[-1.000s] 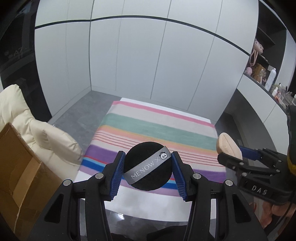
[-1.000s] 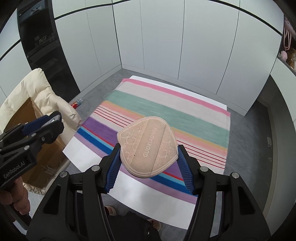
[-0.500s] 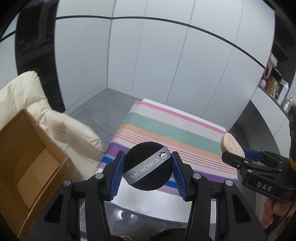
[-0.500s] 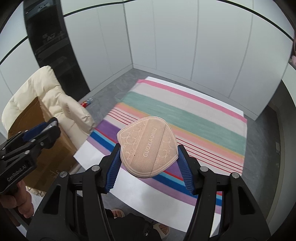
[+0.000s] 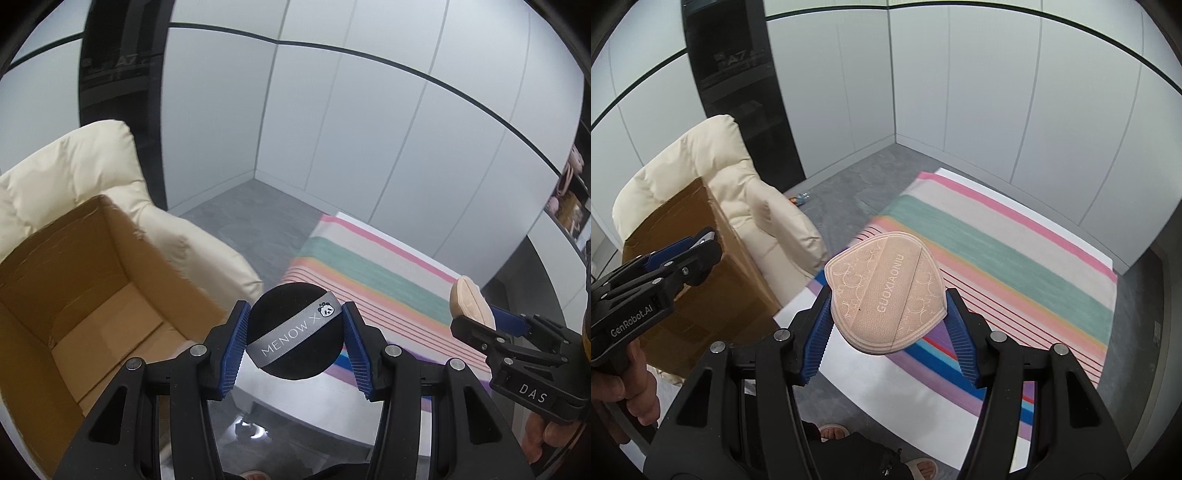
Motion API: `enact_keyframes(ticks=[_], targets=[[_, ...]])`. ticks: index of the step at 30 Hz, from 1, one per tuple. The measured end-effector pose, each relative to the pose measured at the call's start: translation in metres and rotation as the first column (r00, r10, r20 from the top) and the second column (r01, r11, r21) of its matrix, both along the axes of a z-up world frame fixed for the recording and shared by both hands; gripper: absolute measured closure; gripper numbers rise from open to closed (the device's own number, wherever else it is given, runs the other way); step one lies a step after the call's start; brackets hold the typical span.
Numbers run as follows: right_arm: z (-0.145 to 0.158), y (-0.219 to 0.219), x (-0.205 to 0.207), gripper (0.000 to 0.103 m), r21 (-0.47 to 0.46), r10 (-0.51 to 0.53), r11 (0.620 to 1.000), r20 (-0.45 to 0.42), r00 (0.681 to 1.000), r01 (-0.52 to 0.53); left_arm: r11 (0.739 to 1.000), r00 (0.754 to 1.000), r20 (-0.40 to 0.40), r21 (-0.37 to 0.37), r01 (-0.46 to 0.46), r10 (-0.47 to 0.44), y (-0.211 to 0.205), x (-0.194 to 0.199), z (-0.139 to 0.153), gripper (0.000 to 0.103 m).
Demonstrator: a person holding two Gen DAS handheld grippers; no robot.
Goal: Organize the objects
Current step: 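Lift both puffs and carry them with both grippers over the cardboard box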
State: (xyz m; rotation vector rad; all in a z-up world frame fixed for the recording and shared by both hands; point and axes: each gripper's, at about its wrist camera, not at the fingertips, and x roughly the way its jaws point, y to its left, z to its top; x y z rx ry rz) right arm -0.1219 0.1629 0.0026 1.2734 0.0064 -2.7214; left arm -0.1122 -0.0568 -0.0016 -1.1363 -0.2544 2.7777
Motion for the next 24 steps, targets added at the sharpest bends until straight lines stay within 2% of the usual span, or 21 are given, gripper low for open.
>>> enact_keyframes(ticks=[11, 24], targets=[[0.005, -0.053, -0.007, 0.042, -0.010, 0.102, 0.995, -0.026, 0.994, -0.102, 0.996, 0.996, -0.011, -0.002, -0.086, 0.086, -0.045, 0.011, 0.004, 0.052], [0.009, -0.120, -0.011, 0.042, -0.011, 0.227, 0.974, -0.045, 0.973, -0.228, 0.984, 0.984, -0.016, -0.017, -0.176, 0.176, -0.093, 0.031, 0.006, 0.051]])
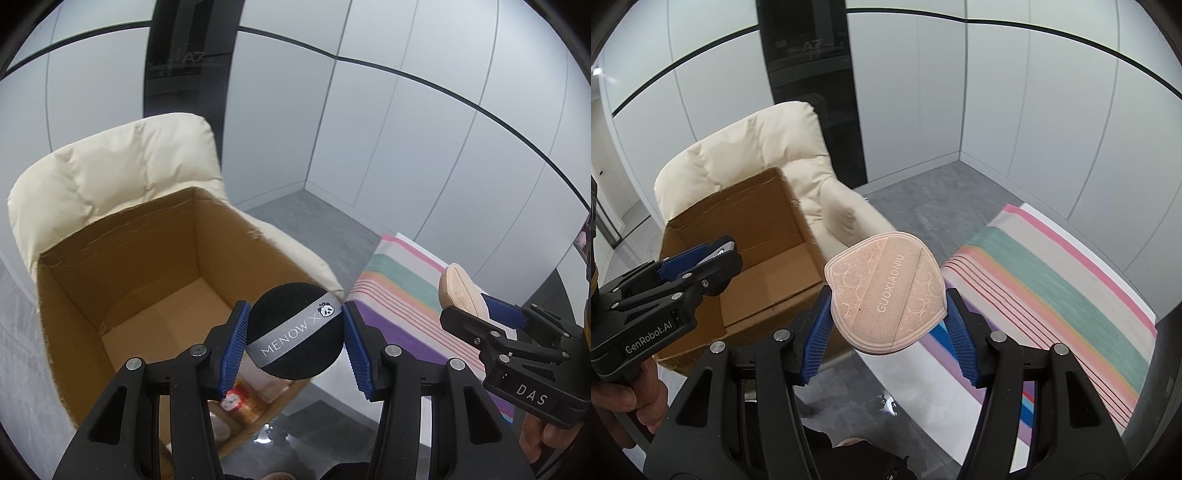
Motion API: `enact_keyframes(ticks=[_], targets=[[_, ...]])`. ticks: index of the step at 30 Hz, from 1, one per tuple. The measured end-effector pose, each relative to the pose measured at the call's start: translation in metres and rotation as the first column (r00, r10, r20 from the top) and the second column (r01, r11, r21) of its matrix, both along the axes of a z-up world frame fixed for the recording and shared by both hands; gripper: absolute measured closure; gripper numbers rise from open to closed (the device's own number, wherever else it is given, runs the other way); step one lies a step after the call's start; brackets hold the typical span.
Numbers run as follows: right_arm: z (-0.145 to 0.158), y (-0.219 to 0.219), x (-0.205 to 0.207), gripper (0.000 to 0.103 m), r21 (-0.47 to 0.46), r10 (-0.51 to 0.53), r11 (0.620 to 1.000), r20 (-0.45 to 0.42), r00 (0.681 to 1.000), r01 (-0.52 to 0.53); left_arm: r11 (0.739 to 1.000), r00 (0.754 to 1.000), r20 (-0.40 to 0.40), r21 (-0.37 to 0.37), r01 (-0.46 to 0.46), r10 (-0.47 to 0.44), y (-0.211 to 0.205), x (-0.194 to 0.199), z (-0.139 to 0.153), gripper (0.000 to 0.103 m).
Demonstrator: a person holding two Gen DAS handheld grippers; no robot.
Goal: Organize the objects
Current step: 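Lift both puffs and carry them with both grippers over the cardboard box, then open the left gripper to drop the black puff while the right drops the beige puff inside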
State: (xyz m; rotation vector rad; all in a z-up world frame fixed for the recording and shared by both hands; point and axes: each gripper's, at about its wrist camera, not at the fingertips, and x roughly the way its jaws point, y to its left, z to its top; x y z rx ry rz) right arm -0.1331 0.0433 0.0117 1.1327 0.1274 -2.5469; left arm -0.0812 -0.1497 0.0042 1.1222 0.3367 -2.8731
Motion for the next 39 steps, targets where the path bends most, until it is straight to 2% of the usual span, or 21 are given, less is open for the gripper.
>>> enact_keyframes(ticks=[16, 18, 20, 22, 24, 39], targets=[[-0.001, -0.075, -0.003, 0.042, 0.007, 0.131, 0.991, 0.009, 0.991, -0.131, 0.995, 0.995, 0.023, -0.021, -0.099, 0.100, -0.063, 0.025, -0.006, 0.048], [-0.002, -0.082, -0.003, 0.042, 0.009, 0.141, 0.990, 0.013, 0.990, -0.141, 0.993, 0.994, 0.022, -0.029, -0.110, 0.111, -0.070, 0.029, -0.007, 0.041], [-0.004, -0.090, -0.004, 0.042, 0.013, 0.149, 0.989, 0.021, 0.989, -0.150, 0.991, 0.991, 0.020, -0.034, -0.129, 0.129, -0.077, 0.033, -0.006, 0.019], [-0.005, -0.097, -0.005, 0.042, 0.013, 0.157, 0.987, 0.027, 0.987, -0.157, 0.982, 0.983, 0.018, -0.046, -0.181, 0.182, -0.087, 0.038, -0.004, 0.001], [-0.005, -0.103, -0.005, 0.042, 0.014, 0.165, 0.986, 0.029, 0.986, -0.166, 0.975, 0.976, 0.014, -0.047, -0.217, 0.217, -0.096, 0.043, -0.003, 0.000], [-0.009, -0.151, 0.004, 0.040, 0.018, 0.250, 0.968, 0.043, 0.967, -0.251, 0.955, 0.955, 0.043, -0.058, -0.290, 0.293, -0.135, 0.062, -0.006, 0.000]])
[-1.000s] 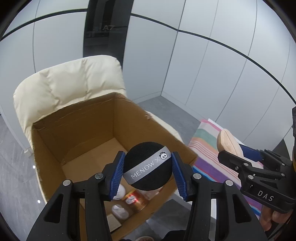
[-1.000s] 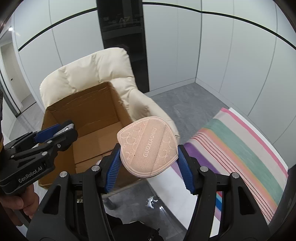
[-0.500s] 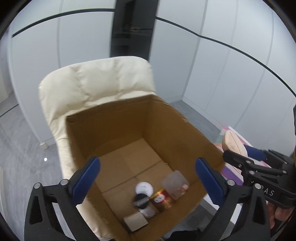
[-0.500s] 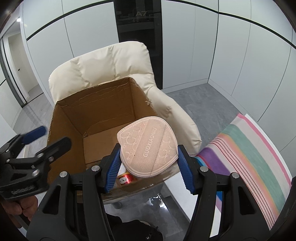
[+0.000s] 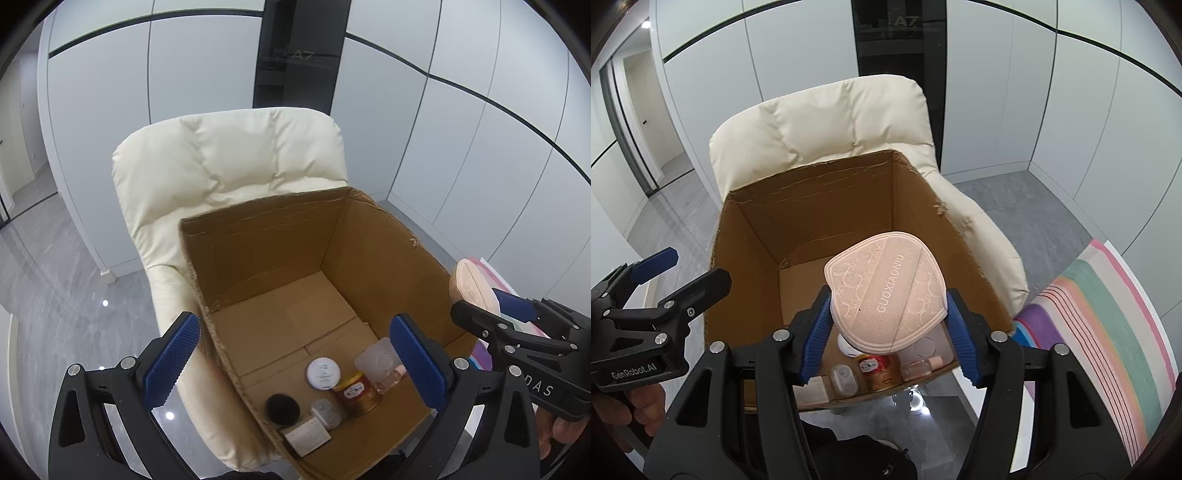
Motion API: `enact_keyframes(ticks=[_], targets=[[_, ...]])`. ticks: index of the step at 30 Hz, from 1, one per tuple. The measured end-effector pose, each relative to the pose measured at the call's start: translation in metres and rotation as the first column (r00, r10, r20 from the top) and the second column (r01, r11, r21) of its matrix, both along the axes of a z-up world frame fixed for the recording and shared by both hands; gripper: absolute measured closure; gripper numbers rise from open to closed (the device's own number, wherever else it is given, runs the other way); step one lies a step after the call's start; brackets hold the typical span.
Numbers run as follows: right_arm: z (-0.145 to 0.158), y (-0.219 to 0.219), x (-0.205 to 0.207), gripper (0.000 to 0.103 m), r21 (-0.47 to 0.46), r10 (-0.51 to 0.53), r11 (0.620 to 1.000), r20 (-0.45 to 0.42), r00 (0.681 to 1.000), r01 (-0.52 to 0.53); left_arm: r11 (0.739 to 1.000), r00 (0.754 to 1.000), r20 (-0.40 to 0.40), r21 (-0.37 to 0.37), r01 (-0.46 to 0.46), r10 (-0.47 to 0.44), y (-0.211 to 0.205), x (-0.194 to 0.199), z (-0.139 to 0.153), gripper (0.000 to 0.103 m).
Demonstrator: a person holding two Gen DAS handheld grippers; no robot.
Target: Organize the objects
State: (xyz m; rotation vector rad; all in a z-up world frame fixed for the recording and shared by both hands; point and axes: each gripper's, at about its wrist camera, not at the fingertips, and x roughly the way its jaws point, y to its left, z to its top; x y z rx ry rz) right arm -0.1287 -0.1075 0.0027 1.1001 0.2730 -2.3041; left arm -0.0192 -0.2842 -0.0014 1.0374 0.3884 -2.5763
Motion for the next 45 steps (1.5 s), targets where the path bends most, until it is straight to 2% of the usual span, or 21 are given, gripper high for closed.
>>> enact_keyframes(ticks=[3, 6, 10, 12, 14, 21, 30, 45], targets=[[0.000, -0.005, 0.001, 0.040, -0.003, 0.008, 1.000, 0.004, 1.000, -0.008, 1.000, 1.000, 0.002, 0.000, -0.011, 0.011, -0.005, 0.003, -0.001, 0.000], [0.000, -0.009, 0.003, 0.034, -0.009, 0.017, 1.000, 0.004, 1.000, -0.017, 1.000, 1.000, 0.003, 0.002, -0.019, 0.019, -0.008, 0.004, -0.001, 0.000], [0.003, -0.008, 0.006, 0.010, -0.004, 0.002, 1.000, -0.030, 1.000, -0.002, 1.000, 1.000, 0.002, -0.003, -0.022, 0.022, -0.009, 0.003, -0.001, 0.000], [0.006, -0.004, 0.004, 0.008, -0.011, -0.014, 1.000, -0.047, 0.999, 0.013, 1.000, 1.000, 0.003, -0.003, -0.022, 0.022, -0.009, 0.002, -0.002, 0.000], [0.006, -0.001, 0.002, 0.001, -0.012, -0.025, 1.000, -0.044, 0.999, 0.024, 1.000, 1.000, 0.004, -0.007, -0.025, 0.025, -0.009, 0.000, -0.002, 0.000], [0.005, 0.019, -0.003, 0.000, -0.003, -0.066, 0.998, -0.039, 0.997, 0.066, 1.000, 1.000, 0.001, -0.012, -0.007, 0.007, 0.003, -0.009, 0.000, 0.000], [0.005, 0.054, -0.008, 0.000, 0.006, -0.130, 0.992, -0.041, 0.991, 0.130, 0.998, 0.998, -0.001, -0.022, 0.064, -0.064, 0.036, -0.029, 0.002, 0.000], [0.005, 0.143, -0.016, 0.000, -0.017, -0.313, 0.950, -0.014, 0.950, 0.313, 0.976, 0.977, 0.024, -0.059, 0.211, -0.210, 0.115, -0.065, 0.001, 0.000]])
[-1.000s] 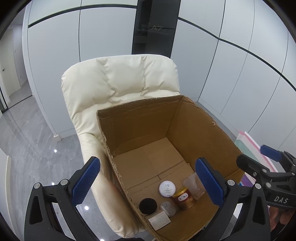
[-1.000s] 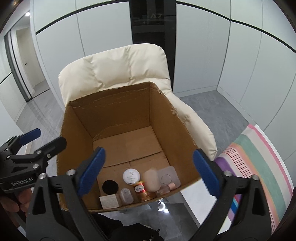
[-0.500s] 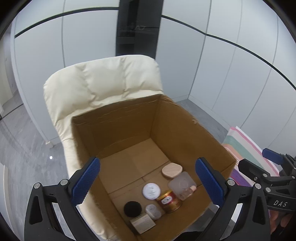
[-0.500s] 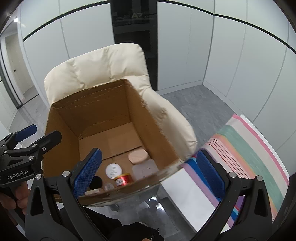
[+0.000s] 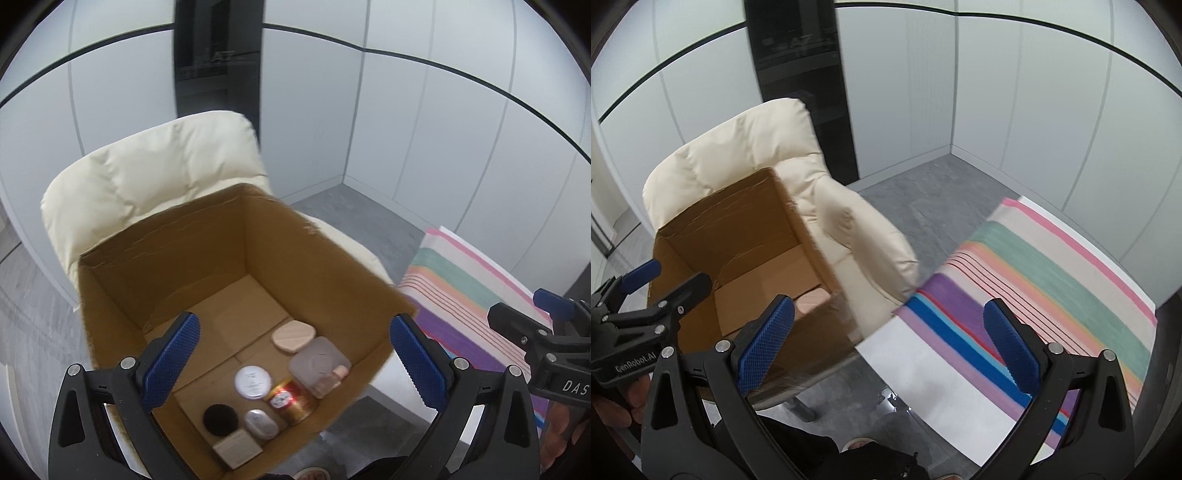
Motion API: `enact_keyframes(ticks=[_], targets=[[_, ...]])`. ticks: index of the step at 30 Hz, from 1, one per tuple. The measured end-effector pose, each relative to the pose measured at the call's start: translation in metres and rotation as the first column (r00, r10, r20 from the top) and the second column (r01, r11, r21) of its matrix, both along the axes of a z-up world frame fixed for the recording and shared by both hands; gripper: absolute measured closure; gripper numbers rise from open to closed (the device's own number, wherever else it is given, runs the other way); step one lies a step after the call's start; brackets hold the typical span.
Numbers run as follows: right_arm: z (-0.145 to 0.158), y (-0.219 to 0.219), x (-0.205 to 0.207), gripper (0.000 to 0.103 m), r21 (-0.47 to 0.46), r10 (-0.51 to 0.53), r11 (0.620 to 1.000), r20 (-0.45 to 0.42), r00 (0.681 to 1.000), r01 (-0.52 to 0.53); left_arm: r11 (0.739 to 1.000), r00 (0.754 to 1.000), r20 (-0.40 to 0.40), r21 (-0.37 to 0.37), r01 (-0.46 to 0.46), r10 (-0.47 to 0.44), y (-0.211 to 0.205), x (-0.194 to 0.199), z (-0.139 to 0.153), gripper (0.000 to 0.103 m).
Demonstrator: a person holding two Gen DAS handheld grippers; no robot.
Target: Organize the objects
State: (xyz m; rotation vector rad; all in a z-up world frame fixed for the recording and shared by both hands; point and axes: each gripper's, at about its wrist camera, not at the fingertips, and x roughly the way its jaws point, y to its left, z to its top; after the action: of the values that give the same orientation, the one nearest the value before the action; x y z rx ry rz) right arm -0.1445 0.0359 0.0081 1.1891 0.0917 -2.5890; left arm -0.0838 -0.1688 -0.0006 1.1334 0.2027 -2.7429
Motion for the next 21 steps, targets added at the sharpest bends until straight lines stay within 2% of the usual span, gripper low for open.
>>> enact_keyframes(ticks=[9, 21], targets=[[-0.001, 0.062, 0.004, 0.000, 0.005, -0.142, 0.990, 0.006, 0.990, 0.142, 0.997, 0.997, 0.003, -0.013, 0.081, -0.081, 0.054, -0.018, 0.000, 0.000], [0.002, 0.138, 0.026, 0.000, 0.014, -0.295, 0.956, 0.020, 0.955, 0.294, 0.978, 0.978, 0.031, -0.030, 0.206, -0.206, 0.140, -0.023, 0.004, 0.000]])
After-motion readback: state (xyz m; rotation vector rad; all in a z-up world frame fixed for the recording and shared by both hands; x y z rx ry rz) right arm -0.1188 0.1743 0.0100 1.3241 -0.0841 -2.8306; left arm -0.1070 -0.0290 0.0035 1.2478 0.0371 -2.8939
